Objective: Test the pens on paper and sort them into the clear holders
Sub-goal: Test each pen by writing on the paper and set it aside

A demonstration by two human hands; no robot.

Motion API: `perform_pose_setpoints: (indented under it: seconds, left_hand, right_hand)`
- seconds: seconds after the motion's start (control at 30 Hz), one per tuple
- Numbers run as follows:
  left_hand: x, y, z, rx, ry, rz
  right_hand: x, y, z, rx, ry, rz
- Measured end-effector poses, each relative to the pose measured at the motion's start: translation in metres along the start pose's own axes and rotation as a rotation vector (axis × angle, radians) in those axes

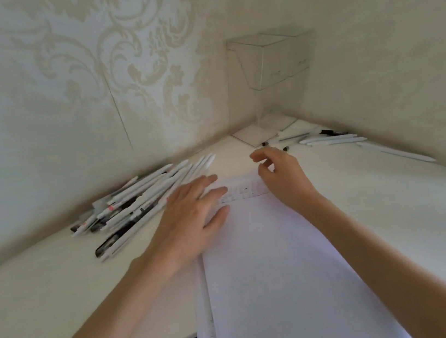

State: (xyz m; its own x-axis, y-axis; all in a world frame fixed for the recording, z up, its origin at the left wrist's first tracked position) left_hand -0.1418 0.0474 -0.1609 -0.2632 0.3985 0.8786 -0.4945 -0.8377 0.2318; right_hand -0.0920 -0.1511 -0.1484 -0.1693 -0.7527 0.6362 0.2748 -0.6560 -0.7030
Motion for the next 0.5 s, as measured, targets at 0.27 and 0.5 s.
perform_pose_setpoints:
  seconds: [0.27,0.5]
  left_hand:
    - [-0.040,0.022,0.009,0.035,-0.276,-0.014]
    - [-0.039,0.021,0.005,0.037,-0.236,-0.067]
  right_hand:
    - [0.082,0.097,0.020,-0.200,0.091,-0.490]
    - [0.103,0.140,0.046,-0.277,-0.056,-0.648]
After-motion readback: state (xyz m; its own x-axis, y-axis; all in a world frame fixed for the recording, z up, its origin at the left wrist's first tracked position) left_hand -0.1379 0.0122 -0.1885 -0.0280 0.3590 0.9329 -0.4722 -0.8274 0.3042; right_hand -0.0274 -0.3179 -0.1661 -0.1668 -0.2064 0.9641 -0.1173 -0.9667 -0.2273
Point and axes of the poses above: each hand's wrist, its own z-axis towards the middle knuckle, its own x-axis out of the back of the hand, y = z × x, the point moved 1 cm from there along z, towards the middle knuckle, and after that the axes turned 3 degrees about x, right-handed, at the moved point
